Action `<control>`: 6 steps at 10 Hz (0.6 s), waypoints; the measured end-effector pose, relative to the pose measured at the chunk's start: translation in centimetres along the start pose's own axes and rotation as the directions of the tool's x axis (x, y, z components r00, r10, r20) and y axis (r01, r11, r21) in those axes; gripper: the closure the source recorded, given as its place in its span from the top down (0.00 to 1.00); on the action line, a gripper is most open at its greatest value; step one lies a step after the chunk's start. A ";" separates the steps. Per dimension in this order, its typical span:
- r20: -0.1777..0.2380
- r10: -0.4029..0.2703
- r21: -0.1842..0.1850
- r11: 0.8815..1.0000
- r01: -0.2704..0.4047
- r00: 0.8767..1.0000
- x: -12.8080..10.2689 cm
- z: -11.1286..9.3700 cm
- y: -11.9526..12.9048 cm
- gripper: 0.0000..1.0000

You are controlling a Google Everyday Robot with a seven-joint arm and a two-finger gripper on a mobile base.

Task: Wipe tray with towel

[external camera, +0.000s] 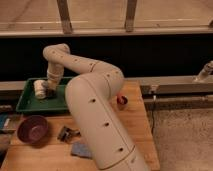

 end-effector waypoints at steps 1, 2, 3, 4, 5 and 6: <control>0.004 -0.027 -0.011 1.000 0.027 1.000 -0.5 0.0 1.6 0.00; 0.003 -0.030 -0.020 0.999 0.030 1.000 -0.1 0.1 3.0 0.00; -0.001 -0.011 -0.026 1.000 0.011 1.000 1.1 0.0 3.9 0.00; -0.008 0.012 -0.025 1.000 -0.012 1.000 2.3 -0.2 4.3 0.00; -0.019 0.035 -0.013 0.999 -0.035 0.999 3.5 -0.5 4.3 0.00; -0.035 0.060 0.006 0.998 -0.060 0.998 4.5 -0.8 3.6 0.00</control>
